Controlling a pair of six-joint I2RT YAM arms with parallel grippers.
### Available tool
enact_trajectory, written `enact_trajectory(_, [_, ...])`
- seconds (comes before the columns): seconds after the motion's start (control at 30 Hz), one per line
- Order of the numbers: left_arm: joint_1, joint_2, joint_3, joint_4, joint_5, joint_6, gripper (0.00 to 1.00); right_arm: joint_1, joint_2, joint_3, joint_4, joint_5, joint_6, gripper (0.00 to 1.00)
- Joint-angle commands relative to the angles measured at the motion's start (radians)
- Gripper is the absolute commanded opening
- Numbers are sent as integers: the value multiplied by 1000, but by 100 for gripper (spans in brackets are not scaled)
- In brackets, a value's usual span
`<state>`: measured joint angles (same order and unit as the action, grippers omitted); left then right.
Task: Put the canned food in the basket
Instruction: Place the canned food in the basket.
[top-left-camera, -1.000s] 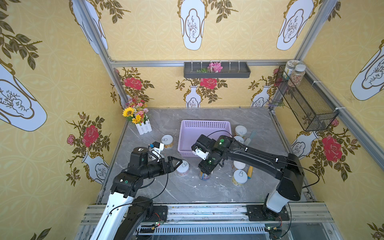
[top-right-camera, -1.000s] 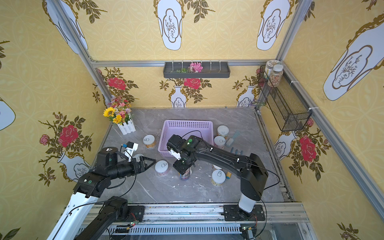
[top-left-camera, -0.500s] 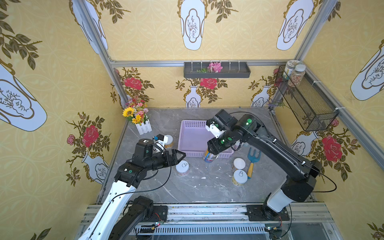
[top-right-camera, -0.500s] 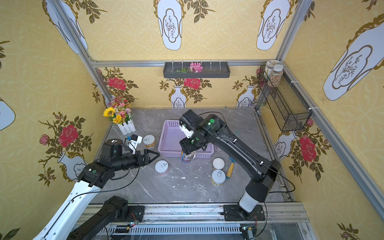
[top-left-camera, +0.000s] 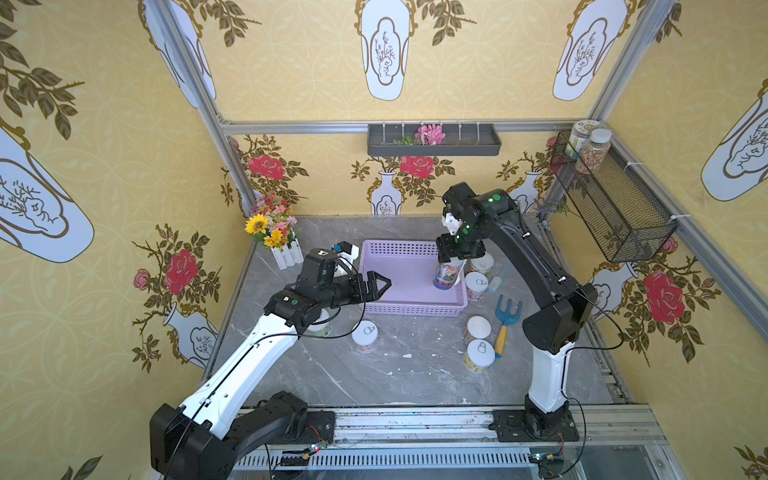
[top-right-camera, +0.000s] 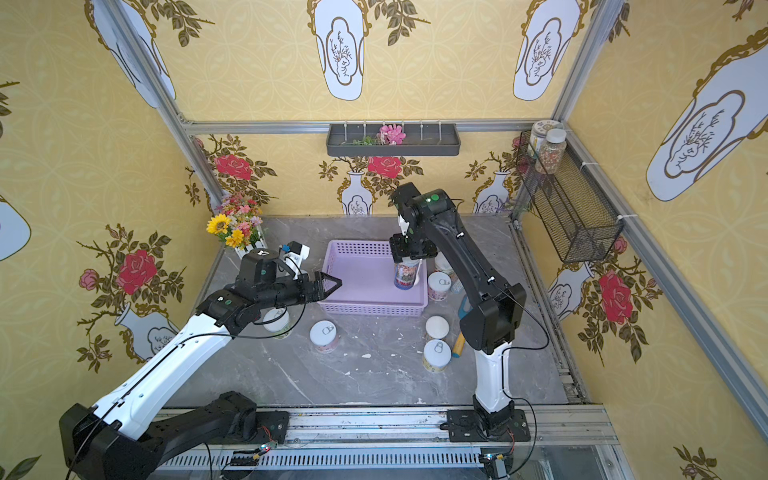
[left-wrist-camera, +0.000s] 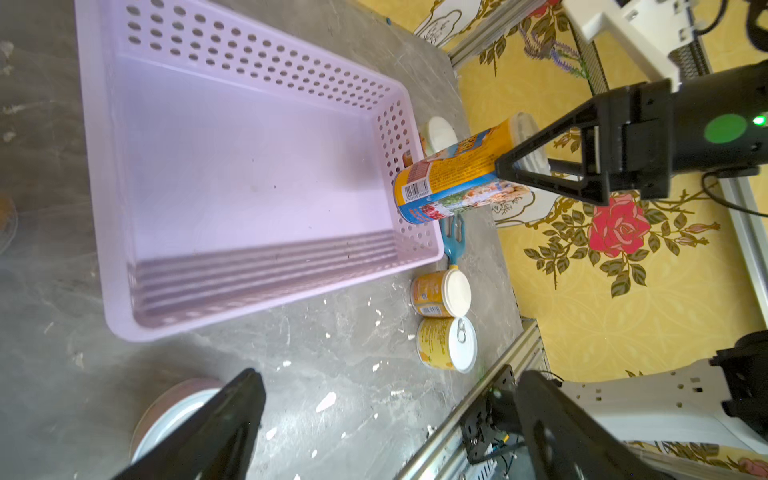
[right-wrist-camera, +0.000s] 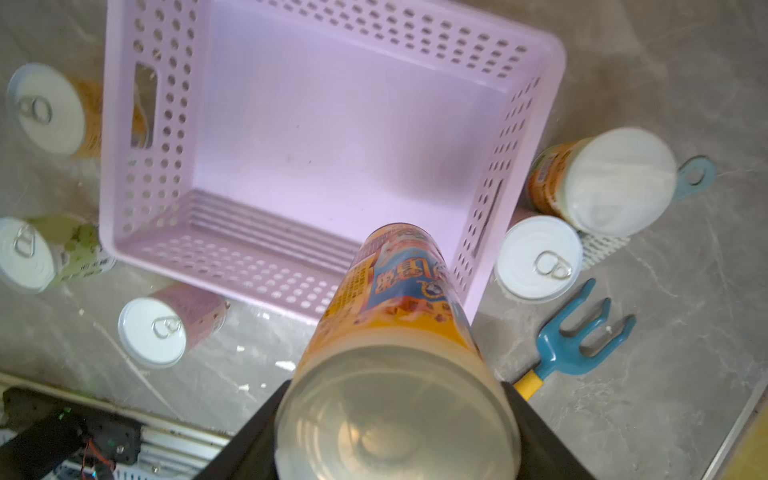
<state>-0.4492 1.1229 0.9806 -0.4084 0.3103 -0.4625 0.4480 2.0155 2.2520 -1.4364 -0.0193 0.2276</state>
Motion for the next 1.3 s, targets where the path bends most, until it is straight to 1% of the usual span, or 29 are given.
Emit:
enact_trajectory(0.0, [0, 50, 32, 58, -55, 41, 100, -13, 81, 90, 54, 15, -23, 53])
enact_trajectory(0.13, [0, 95, 56, 53, -76, 61, 100, -26, 182, 198, 65, 37, -37, 53])
enact_trajectory(0.23, [0, 113, 60, 44, -82, 69, 100, -42, 232, 237, 80, 61, -34, 53])
enact_trajectory(0.3, [-32, 116, 60, 36, -88, 71, 100, -48, 247, 238, 99, 72, -35, 53])
enact_trajectory(0.47, [-38, 110, 49, 24, -100, 69, 100, -60, 298, 258, 134, 115, -43, 53])
enact_trajectory(0.63, [-46, 103, 33, 23, -105, 64, 100, -73, 341, 285, 157, 122, -50, 52])
enact_trajectory(1.27, [-57, 99, 1, 13, -138, 56, 100, -86, 413, 266, 208, 128, -69, 53])
